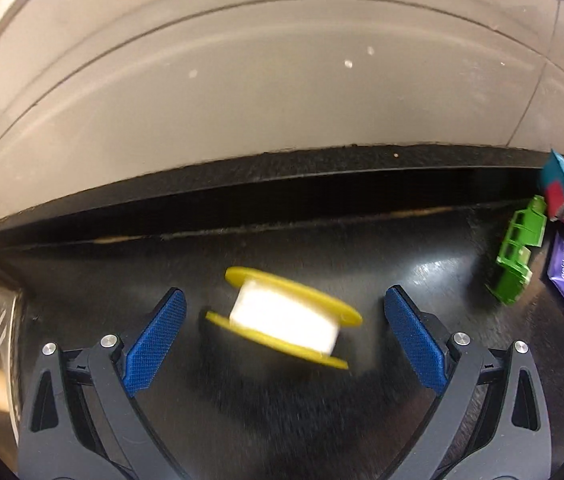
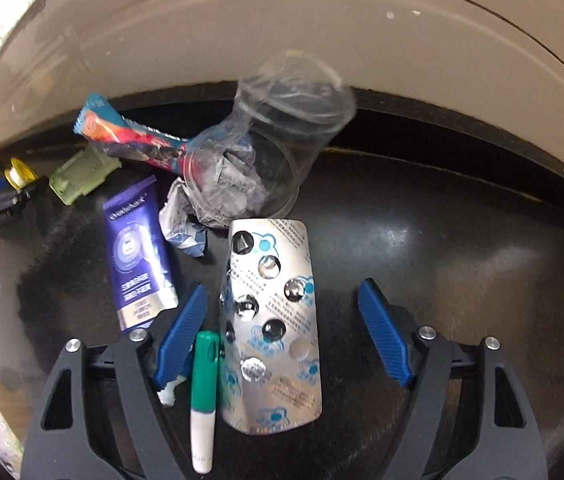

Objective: Collect trash
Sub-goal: 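Grasp the yellow tape roll with the left tool while the right tool grasps the blister packet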

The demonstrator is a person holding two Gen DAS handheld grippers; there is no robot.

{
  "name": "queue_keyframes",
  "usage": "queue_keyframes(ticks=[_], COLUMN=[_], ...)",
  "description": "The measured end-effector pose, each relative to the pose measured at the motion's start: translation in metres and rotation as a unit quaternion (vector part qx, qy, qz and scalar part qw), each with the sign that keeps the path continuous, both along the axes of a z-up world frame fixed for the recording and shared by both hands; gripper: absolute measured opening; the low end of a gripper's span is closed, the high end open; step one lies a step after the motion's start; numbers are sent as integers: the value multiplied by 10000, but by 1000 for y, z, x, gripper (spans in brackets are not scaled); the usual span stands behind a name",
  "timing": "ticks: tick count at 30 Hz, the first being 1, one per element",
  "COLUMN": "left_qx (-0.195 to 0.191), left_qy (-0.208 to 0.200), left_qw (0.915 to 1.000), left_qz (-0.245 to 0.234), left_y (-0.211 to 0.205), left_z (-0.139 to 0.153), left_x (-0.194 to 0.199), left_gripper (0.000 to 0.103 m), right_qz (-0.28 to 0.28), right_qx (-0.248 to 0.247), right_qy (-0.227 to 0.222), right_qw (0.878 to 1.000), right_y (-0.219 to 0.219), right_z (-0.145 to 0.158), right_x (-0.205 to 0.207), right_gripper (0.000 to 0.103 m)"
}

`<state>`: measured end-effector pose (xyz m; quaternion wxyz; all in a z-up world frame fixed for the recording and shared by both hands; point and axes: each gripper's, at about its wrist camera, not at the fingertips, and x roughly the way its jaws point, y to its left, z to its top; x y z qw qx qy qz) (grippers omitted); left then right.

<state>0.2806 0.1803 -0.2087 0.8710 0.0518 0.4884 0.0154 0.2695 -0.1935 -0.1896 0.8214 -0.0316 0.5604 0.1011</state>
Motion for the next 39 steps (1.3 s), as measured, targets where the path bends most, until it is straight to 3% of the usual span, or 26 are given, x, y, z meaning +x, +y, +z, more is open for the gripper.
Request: queue_keyframes(ticks=[1,2,6,15,24,32,39], left_qx=[-83,-134,-321,-397,-468,-681,-560], left_qy=[-39,-69,-127,-178,-93,96,82], left_qw=[10000,9999,9994,9988,9987,9975,9984], left_qz=[-1,24,84,217,177,181,-30], left_y=[3,5,9,-11,-80,-143,-161], left_z=[-1,-1,5,40,86,81,83], left_x=[2,2,-5,-52,-174,-256,-285], left_gripper=[96,94,57,57,57,57,57], right_qz=[65,114,143,-63,64,240,319], right_qx=[-94,-144,-47,110,236,298,278], right_qy=[-61,-108,-102,-404,-586,-530,-513], right_qw=[9999,9998,9998,9991,9980,9979,9978], right_y=[3,5,3,-17,-33,-35,-35], right_z=[0,1,5,40,72,73,70], right_x=[-1,-2,-7,-41,-108,-179,-210], right_gripper=[64,50,40,39,39,39,39])
